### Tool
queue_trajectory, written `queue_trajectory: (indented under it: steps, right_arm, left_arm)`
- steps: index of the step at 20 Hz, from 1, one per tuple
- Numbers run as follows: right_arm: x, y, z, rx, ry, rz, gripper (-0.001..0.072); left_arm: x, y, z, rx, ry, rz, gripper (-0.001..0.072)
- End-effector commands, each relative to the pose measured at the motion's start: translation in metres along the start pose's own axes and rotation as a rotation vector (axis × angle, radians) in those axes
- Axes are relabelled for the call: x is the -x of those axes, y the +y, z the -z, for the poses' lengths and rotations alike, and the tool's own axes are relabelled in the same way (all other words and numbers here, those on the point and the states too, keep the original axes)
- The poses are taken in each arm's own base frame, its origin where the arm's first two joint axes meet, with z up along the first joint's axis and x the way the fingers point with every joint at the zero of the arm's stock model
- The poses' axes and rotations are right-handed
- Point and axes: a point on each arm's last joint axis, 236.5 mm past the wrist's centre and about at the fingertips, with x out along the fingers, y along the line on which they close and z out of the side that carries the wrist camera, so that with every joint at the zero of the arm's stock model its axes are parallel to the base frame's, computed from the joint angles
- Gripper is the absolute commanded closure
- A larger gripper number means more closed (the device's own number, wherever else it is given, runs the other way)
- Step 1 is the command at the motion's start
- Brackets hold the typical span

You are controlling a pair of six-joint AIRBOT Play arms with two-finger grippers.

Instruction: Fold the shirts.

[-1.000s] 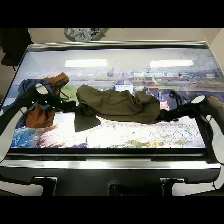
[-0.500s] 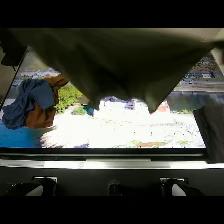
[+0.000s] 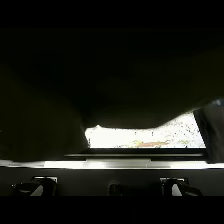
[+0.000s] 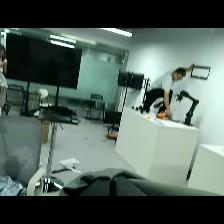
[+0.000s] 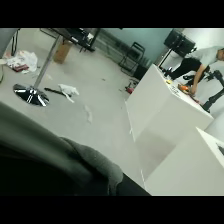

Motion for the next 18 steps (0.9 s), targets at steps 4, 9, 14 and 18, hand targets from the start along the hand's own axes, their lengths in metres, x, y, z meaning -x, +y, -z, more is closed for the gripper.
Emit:
queue_trajectory:
  steps: [4,9,14,18]
  right_arm:
    - [-0.071,0.059,0.117,-0.04,0.426,-0.288,0.0674]
    - [-0.155,0.178,0.33,-0.159,1.028,-0.717,0.0674]
    - [-0.258,0.26,0.443,-0.377,1.03,-0.728,0.0672]
    - [-0.286,0.299,0.468,-0.634,1.044,-0.69,0.0672]
  left_arm:
    - [-0.072,0.042,0.1,0.052,0.291,-0.048,0.0675]
    - [-0.139,0.118,0.354,0.145,0.938,-0.102,0.0674]
    - [-0.189,0.147,0.528,0.212,1.092,-0.027,0.0673]
    - [-0.192,0.147,0.594,0.348,1.148,-0.018,0.0673]
